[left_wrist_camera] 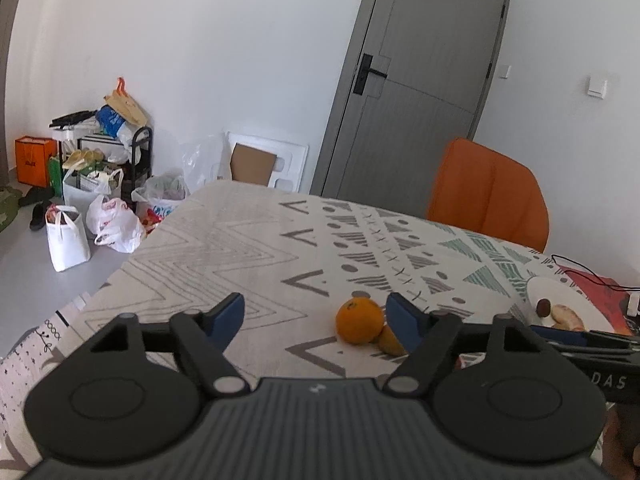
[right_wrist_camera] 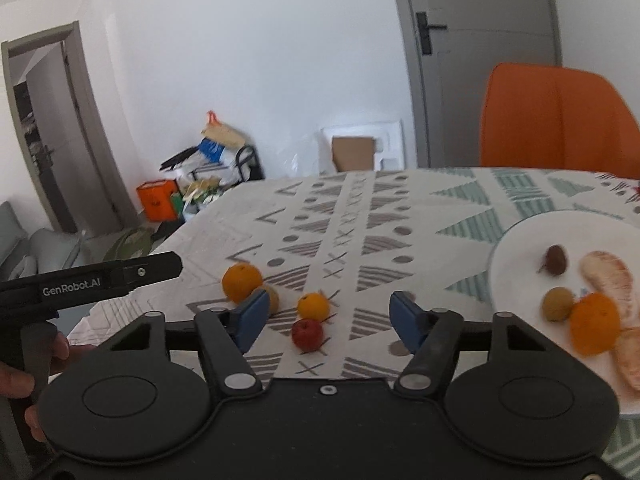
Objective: Organize fruits
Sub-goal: 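Grasp a large orange with the left gripper while the right grasps a red plum, then carry the large orange with the left gripper while the right carries the red plum to the plate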
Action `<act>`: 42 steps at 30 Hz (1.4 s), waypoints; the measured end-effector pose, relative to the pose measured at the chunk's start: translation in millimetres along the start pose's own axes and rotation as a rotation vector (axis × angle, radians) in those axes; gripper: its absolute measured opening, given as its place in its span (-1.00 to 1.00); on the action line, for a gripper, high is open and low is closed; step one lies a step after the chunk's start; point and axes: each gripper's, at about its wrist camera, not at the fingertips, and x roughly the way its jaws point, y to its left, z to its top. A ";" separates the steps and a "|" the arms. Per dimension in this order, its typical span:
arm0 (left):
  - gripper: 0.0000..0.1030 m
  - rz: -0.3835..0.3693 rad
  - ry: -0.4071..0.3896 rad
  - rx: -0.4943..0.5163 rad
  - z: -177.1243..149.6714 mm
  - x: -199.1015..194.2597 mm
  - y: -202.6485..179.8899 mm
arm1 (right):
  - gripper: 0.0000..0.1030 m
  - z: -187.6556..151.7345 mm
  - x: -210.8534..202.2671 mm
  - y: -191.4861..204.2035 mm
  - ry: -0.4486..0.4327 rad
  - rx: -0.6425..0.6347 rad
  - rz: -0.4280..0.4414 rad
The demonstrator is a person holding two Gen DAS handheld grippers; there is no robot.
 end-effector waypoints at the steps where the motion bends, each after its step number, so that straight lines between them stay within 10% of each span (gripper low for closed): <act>1: 0.38 0.000 0.008 -0.003 -0.5 2.2 1.5 | 0.27 0.4 3.4 1.9 0.005 -0.008 0.004; 7: 0.29 0.006 0.038 -0.014 -4.6 12.4 6.1 | 0.03 -1.4 29.1 13.7 0.067 -0.049 0.028; 10: 0.29 0.001 0.052 0.000 -4.7 17.4 4.8 | -0.59 -10.2 40.7 12.5 0.108 -0.042 0.046; 42: -0.34 -0.028 0.128 -0.014 2.3 52.4 -24.4 | -0.59 -1.1 10.4 -10.1 -0.023 0.021 0.039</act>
